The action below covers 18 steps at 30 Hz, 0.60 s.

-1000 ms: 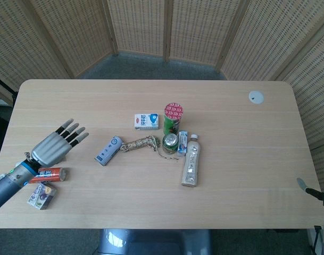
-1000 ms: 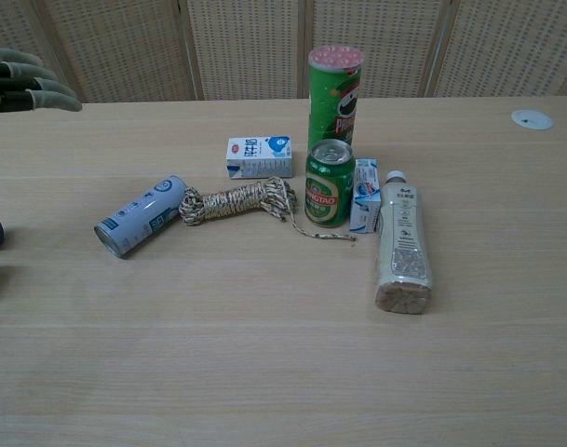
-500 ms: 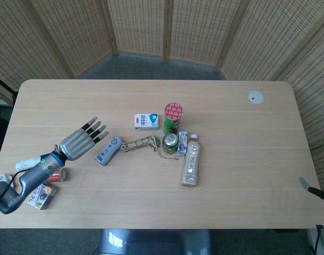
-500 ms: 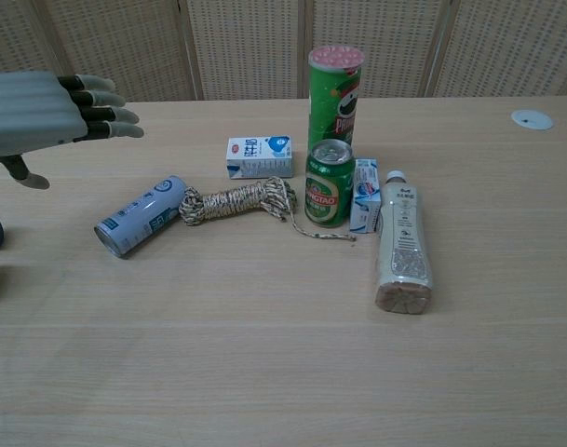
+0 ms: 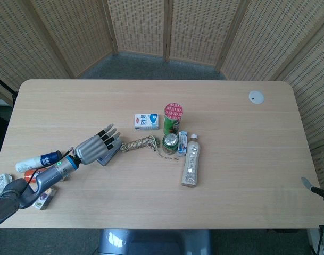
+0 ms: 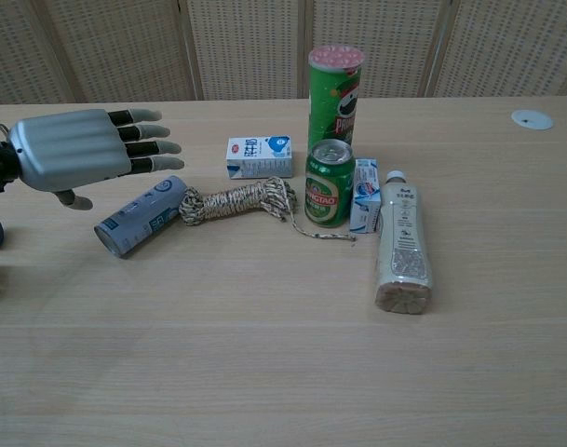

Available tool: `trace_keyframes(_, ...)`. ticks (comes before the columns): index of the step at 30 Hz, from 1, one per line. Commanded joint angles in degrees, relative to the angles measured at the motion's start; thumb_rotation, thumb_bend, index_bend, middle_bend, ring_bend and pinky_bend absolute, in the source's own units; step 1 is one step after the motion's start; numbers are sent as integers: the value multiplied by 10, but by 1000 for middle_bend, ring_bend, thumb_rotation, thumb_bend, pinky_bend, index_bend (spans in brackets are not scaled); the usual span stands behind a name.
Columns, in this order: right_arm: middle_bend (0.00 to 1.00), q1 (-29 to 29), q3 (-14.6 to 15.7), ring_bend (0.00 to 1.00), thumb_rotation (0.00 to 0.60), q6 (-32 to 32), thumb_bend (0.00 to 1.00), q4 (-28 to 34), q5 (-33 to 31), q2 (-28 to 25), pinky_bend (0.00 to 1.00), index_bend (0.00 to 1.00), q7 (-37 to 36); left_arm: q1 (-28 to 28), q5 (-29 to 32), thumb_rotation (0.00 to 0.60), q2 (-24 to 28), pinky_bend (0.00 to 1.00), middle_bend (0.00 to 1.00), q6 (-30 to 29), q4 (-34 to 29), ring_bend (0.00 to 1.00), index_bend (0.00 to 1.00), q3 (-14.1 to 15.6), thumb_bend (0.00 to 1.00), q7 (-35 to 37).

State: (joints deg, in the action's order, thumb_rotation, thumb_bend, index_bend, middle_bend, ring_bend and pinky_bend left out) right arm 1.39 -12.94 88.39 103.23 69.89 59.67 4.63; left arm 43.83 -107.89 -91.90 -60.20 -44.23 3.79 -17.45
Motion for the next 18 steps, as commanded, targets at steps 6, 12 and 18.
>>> trace_keyframes(6, 0, 0, 1, 0, 573, -1, 0, 2, 2, -2, 0, 0, -5, -1, -21, 600, -37, 0, 0, -40, 53, 0, 0, 33, 0, 2)
trace_keyframes(12, 0, -2, 1, 0, 572, -1, 0, 3, 2, -7, 0, 0, -14, -4, -39, 600, -63, 0, 0, -73, 95, 0, 0, 56, 0, 10)
trace_keyframes(18, 0, -3, 1, 0, 569, -3, 0, 4, 1, -11, 0, 0, -22, -3, -34, 600, -94, 0, 0, -89, 124, 0, 0, 56, 0, 5)
